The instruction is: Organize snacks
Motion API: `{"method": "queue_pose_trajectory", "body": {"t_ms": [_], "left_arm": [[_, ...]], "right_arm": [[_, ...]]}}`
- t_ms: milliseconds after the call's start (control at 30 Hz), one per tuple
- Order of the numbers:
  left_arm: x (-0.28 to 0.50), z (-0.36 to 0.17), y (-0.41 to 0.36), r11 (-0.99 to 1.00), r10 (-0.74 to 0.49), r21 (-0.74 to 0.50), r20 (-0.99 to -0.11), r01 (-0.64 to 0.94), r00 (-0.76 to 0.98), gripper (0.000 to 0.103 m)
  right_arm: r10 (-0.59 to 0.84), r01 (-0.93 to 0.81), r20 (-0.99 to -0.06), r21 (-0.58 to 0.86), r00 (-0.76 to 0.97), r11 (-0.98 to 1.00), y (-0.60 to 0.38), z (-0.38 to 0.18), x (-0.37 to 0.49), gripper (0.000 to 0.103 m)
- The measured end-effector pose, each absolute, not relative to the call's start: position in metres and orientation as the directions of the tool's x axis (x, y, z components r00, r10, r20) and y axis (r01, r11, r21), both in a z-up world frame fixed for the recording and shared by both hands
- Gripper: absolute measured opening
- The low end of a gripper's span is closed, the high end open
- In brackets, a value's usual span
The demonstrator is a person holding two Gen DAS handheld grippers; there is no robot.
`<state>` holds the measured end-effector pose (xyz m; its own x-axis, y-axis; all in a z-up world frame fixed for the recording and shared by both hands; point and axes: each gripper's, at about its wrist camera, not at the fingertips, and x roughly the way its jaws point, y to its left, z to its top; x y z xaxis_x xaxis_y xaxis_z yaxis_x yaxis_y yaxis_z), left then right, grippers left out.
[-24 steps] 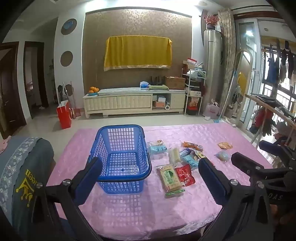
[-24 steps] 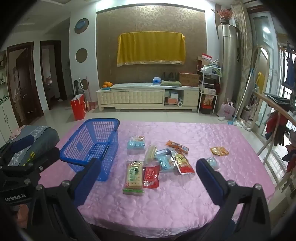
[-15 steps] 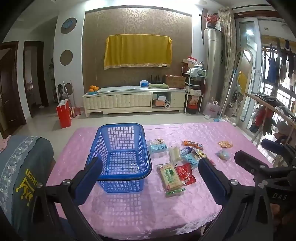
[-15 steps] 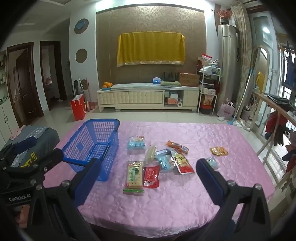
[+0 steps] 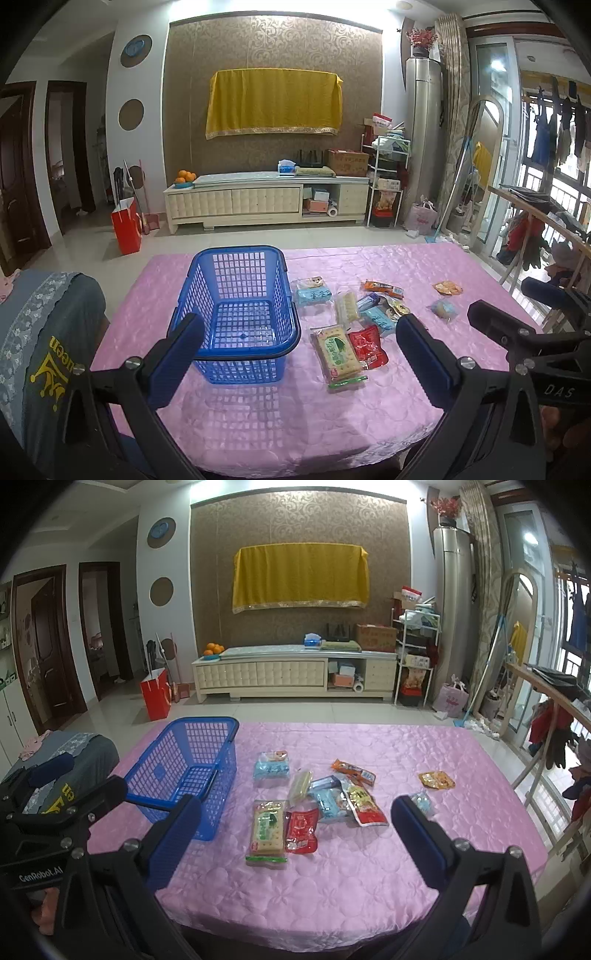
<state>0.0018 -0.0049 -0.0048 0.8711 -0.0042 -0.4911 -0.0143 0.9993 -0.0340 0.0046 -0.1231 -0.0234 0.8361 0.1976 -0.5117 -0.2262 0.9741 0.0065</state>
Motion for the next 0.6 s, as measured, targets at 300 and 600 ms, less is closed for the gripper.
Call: {"method": "queue_pose_trajectory", "body": {"t_ms": [300,600], "left_arm": [[0.0014,-0.0048,-0.0051,0.999,-0.005,-0.036,-0.491,-0.015,0.871,0.103],[0.0014,-0.0043,-0.0055,0.999,-0.006,-0.037,-0.490,-0.014,0.872,0.103]], "right_arm": [[0.197,-0.224,-0.513,0.010,0.835,0.975,-0.1241,-0.0213,0.0028,0.103],[0.195,-0.222,-0.516,0.010,0.834,0.975,-0.1243,-0.0208,0.0019,0.103]]}}
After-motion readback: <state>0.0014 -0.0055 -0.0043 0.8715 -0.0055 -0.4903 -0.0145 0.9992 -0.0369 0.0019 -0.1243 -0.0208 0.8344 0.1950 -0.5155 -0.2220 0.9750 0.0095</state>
